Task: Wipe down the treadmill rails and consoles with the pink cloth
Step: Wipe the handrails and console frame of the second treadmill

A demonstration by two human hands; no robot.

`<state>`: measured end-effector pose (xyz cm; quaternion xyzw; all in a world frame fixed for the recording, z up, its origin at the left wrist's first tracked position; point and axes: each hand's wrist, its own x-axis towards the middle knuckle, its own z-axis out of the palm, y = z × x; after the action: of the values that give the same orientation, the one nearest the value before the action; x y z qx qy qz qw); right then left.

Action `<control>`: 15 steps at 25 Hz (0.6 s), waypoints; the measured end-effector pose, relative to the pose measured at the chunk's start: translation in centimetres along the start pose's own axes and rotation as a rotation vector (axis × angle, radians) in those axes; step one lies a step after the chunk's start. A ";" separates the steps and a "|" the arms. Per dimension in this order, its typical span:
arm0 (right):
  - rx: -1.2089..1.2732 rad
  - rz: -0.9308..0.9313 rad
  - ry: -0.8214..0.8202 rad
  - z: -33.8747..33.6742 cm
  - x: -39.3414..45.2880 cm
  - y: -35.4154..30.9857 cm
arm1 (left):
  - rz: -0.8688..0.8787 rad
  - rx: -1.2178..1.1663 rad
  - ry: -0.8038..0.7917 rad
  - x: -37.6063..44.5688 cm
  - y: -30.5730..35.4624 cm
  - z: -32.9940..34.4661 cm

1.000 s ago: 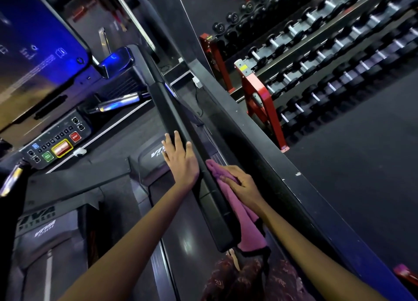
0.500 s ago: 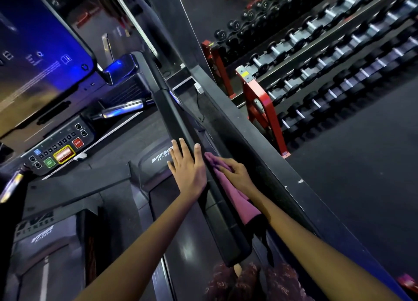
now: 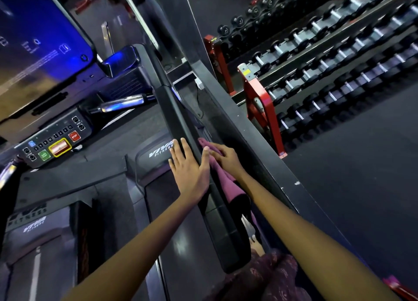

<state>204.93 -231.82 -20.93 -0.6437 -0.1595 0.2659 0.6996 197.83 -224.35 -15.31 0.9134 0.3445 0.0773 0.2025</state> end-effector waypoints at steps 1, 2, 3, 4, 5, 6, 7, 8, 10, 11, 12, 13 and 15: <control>-0.004 -0.024 -0.001 0.2 0.9 -0.6 | 0.007 0.009 0.000 0.0 0.1 0.0; -0.008 -0.051 0.004 0.4 1.7 -1.1 | 0.011 0.003 0.000 -0.1 0.1 0.0; -0.009 -0.061 0.014 0.7 2.2 -1.3 | 0.015 -0.006 -0.002 -0.1 0.1 -0.1; -0.022 -0.061 0.028 0.8 2.1 -1.3 | 0.024 -0.018 -0.009 -0.2 -0.1 -0.2; -0.032 -0.052 0.036 0.8 1.8 -0.6 | 0.037 -0.031 -0.020 -0.3 -0.3 -0.3; -0.045 -0.025 0.045 0.7 1.3 0.3 | 0.054 -0.053 -0.034 -0.1 -0.4 -0.7; -0.048 -0.003 0.053 0.6 0.7 1.1 | 0.068 -0.083 -0.038 0.8 -0.5 -1.1; -0.044 0.018 0.062 0.6 0.6 1.6 | 0.074 -0.110 -0.029 2.1 -0.5 -1.6; -0.047 0.043 0.088 0.7 1.7 1.3 | 0.046 -0.108 -0.001 6.4 -0.5 -2.4; -0.051 0.034 0.089 0.9 2.5 0.6 | 0.013 -0.096 -0.001 8.9 -0.5 -2.8; -0.046 0.013 0.080 1.2 3.1 -0.2 | -0.019 -0.085 -0.012 11.2 -0.4 -3.0; -0.045 -0.010 0.074 1.5 3.4 -1.0 | -0.043 -0.069 -0.034 13.1 -0.3 -3.0; -0.053 -0.046 0.083 1.7 3.5 -1.3 | -0.054 -0.046 -0.082 15.3 -0.2 -2.4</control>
<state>207.00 -228.51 -19.89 -0.6686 -0.1521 0.2185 0.6944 208.50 -213.39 -13.20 0.9014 0.3584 0.0420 0.2392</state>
